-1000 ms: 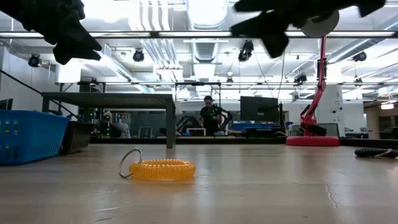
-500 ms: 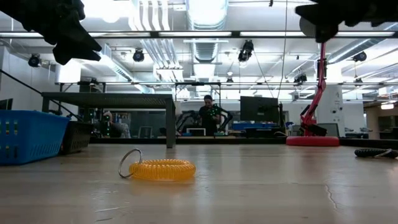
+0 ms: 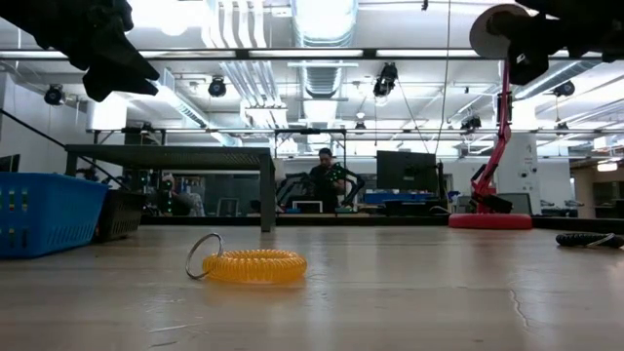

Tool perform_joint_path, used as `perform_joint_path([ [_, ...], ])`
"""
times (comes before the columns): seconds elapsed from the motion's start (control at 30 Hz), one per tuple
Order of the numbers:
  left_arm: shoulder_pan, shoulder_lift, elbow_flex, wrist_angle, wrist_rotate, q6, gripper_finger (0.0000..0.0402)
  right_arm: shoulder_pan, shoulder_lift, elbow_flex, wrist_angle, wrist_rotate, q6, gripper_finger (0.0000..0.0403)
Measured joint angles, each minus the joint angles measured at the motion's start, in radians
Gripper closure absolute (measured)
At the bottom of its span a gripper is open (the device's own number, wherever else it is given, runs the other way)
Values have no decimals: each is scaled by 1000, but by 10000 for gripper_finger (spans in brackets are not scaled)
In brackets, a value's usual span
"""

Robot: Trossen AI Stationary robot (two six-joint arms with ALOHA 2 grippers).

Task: Pick & Place Office Desk Supplies
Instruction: Put the yellow key chain in the yellow bin

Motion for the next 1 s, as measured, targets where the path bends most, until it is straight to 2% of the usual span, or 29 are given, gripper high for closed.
perform_joint_path([
  [0.9, 0, 0, 0, -24, 0, 6, 217, 0, 3, 7, -7, -10, 20, 257],
  [1.0, 0, 1, 0, -31, 11, -69, 217, 0, 3, 7, -7, -10, 20, 254],
])
